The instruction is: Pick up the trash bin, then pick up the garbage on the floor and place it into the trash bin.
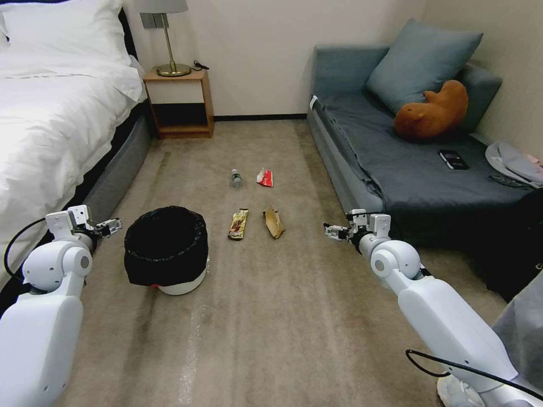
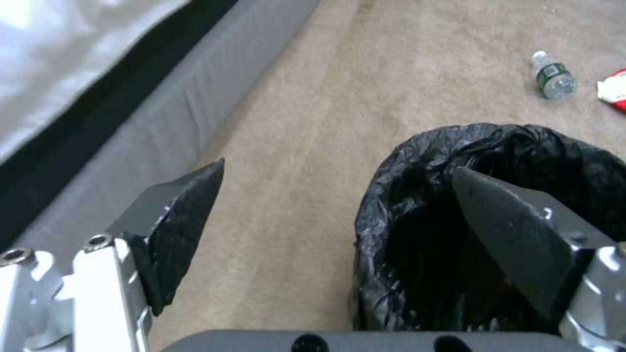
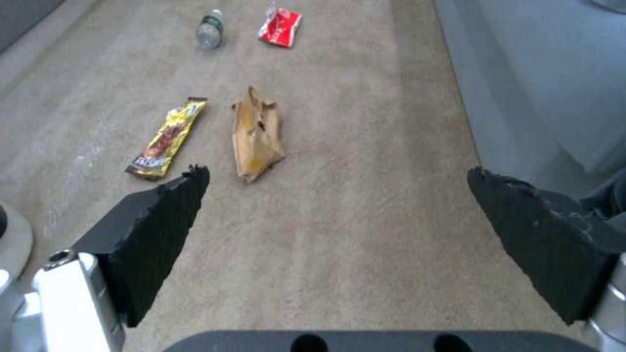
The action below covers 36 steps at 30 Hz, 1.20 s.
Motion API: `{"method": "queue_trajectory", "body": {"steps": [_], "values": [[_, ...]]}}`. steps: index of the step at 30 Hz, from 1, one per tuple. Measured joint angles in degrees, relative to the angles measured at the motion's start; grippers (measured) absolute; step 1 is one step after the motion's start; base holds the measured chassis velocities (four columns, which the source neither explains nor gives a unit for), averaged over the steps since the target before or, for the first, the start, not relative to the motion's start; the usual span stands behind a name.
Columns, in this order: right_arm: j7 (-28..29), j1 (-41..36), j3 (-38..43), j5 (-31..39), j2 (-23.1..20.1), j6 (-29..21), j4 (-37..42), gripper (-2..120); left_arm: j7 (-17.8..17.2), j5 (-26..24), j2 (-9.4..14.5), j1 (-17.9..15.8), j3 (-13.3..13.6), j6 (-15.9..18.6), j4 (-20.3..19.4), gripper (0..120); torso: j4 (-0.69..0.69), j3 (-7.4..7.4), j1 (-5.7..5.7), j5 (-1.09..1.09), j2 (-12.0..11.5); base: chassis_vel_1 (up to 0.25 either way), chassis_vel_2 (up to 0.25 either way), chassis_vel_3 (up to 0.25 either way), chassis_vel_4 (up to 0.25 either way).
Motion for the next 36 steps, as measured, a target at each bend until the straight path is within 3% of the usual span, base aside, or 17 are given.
{"method": "queue_trajectory", "body": {"steps": [7, 13, 19, 28, 36], "values": [[-0.1, -1.5, 0.2, -0.9, 0.3, 0.4, 0.8, 100, 0.2, -1.4, -0.1, -4.3, 3.2, 0.0, 5.0, 94, 0.00, 0.00, 0.00, 0.01, 0.0, 0.000, 0.000, 0.000, 0.000], [0.2, -3.4, 1.0, -1.5, 0.5, 0.5, 1.8, 100, 1.4, 1.3, -1.7, -7.9, 6.4, 0.0, 10.4, 93, -0.01, 0.00, 0.00, 0.00, 0.0, 0.000, 0.000, 0.000, 0.000], [0.5, -5.4, 1.8, -2.3, 0.5, 0.5, 2.3, 100, 3.0, 4.9, -3.6, -10.2, 7.8, 0.0, 16.8, 93, -0.01, 0.00, 0.00, 0.00, 0.0, 0.000, 0.000, 0.000, 0.000], [0.5, -6.0, 2.3, -2.7, 0.9, 0.7, 1.9, 100, 4.2, 6.8, -4.2, -12.4, 8.9, 0.0, 22.3, 93, 0.01, 0.00, 0.00, 0.00, 0.0, 0.000, 0.000, 0.000, 0.000], [0.8, -4.7, 0.8, -2.8, 1.8, 0.8, 1.4, 100, 4.9, 10.2, -6.3, -15.0, 9.7, -0.4, 27.7, 91, 0.00, 0.00, 0.00, 0.00, 0.0, 0.000, 0.000, 0.000, 0.000]]}}
